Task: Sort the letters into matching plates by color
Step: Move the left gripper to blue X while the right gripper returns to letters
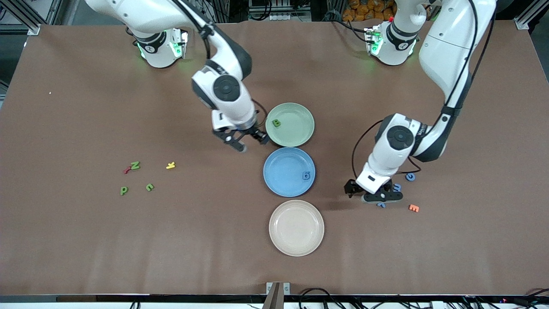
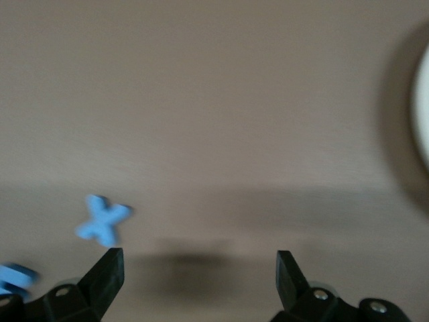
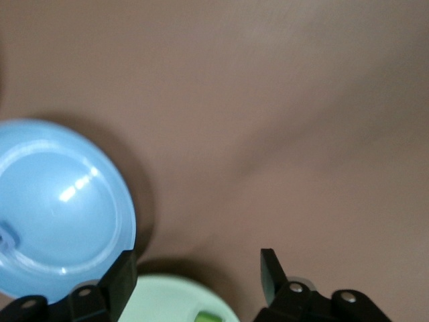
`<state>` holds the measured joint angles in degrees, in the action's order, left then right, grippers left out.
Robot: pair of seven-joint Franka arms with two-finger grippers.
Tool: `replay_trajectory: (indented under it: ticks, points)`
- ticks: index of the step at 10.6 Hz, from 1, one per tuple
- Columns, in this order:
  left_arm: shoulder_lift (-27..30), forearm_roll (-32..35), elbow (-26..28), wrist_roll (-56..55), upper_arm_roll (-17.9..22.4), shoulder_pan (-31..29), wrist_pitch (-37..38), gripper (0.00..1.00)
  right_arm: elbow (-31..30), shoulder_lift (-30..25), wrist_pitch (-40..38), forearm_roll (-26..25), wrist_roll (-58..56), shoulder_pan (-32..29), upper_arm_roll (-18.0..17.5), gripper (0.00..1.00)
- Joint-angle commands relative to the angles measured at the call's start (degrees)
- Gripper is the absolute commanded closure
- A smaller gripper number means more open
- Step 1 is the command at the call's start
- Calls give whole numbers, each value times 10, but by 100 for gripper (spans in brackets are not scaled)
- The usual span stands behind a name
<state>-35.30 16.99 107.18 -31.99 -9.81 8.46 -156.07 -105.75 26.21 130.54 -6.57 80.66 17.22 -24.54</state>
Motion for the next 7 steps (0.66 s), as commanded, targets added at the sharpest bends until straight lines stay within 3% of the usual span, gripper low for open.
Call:
replay_trajectory:
  ticks: [1, 5, 7]
  points:
    - [-11, 11, -13, 116, -6, -45, 24, 0, -16, -41, -29, -4, -34, -82, -14, 11]
    - [-48, 9, -59, 162, -6, -57, 26, 0, -16, -51, -54, -3, -96, -161, -2, 11]
    - [-56, 8, -64, 209, -11, -76, 34, 0, -16, -52, -54, -2, -146, -159, 50, 11]
